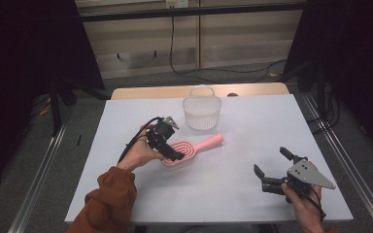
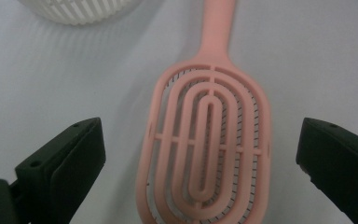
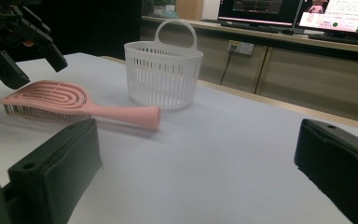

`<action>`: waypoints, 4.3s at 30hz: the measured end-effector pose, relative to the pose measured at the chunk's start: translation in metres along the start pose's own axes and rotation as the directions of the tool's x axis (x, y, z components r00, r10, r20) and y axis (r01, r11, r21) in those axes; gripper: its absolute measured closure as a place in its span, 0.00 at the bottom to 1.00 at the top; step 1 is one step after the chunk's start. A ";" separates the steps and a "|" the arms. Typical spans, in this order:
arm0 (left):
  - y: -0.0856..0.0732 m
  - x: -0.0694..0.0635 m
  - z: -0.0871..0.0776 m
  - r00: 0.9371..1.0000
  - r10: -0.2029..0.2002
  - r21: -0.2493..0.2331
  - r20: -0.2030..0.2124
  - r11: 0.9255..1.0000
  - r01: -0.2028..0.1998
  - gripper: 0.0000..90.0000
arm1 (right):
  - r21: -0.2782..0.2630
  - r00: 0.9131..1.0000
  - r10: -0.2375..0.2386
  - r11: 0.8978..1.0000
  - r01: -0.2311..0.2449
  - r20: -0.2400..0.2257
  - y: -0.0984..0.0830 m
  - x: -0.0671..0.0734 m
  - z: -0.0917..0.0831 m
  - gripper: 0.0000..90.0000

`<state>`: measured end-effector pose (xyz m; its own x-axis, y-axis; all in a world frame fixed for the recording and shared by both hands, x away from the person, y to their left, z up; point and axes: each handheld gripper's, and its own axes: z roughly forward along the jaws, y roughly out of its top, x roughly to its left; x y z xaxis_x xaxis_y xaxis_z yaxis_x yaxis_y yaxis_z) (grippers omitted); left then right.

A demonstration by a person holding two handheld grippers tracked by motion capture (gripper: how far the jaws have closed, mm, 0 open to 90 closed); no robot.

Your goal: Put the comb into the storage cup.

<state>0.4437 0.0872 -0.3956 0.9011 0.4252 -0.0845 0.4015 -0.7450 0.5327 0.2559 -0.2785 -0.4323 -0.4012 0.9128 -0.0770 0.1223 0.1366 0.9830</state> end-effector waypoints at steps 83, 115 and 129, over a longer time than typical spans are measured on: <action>0.021 -0.010 0.031 0.998 0.056 0.208 -0.002 0.977 -0.054 0.22 | 0.014 1.000 -0.004 1.000 0.004 -0.022 -0.001 0.000 0.000 0.00; 0.027 -0.026 0.009 0.996 0.086 0.064 0.030 0.994 -0.088 0.22 | 0.012 1.000 -0.003 1.000 0.003 -0.020 -0.001 0.000 0.000 0.00; 0.028 -0.033 -0.006 0.993 0.097 0.012 0.068 0.995 -0.098 0.22 | 0.000 1.000 0.001 1.000 -0.001 -0.005 0.001 -0.001 0.003 0.00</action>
<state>0.4242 0.0555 -0.3735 0.9450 0.3146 -0.0893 0.3127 -0.7892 0.5285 0.2588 -0.2780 -0.4313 -0.4056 0.9109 -0.0756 0.1225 0.1362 0.9831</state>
